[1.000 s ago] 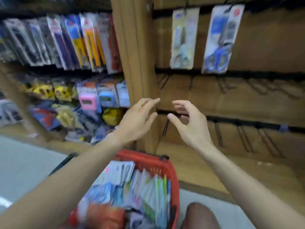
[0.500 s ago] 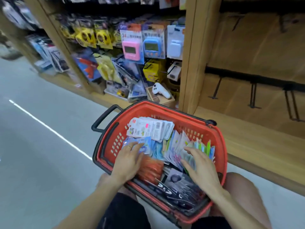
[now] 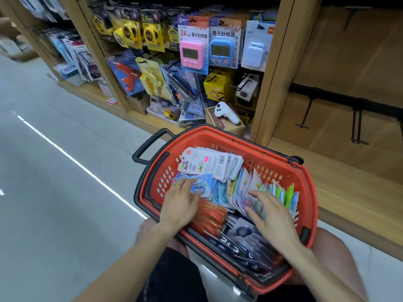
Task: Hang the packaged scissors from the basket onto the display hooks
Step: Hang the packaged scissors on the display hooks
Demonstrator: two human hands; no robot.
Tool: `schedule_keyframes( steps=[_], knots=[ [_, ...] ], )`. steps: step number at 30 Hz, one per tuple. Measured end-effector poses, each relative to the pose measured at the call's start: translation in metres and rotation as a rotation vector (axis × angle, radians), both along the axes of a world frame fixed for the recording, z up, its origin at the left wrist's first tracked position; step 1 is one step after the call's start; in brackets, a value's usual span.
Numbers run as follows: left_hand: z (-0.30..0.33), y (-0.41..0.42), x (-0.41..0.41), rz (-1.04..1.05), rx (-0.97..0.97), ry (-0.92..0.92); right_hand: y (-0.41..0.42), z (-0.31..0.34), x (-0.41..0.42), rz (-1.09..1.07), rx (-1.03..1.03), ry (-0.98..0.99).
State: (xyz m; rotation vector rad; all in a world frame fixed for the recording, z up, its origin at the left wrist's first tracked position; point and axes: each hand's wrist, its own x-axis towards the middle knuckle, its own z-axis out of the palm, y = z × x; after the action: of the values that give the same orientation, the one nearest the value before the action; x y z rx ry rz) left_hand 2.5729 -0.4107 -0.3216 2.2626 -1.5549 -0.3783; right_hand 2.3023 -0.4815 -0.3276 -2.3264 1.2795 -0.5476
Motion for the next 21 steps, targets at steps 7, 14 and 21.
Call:
schedule_keyframes(
  steps=[7, 14, 21],
  knots=[
    [0.005, -0.035, 0.0, -0.01, 0.0, 0.095, -0.027, 0.017, 0.068, -0.058, 0.22, -0.055],
    [-0.003, -0.072, 0.003, 0.074, -0.018, 0.144, -0.09, 0.001, 0.119, -0.375, 0.465, -0.145],
    [-0.034, -0.061, 0.016, 0.093, 0.02, 0.183, -0.102, -0.01, 0.123, -0.438, 0.503, -0.145]
  ],
)
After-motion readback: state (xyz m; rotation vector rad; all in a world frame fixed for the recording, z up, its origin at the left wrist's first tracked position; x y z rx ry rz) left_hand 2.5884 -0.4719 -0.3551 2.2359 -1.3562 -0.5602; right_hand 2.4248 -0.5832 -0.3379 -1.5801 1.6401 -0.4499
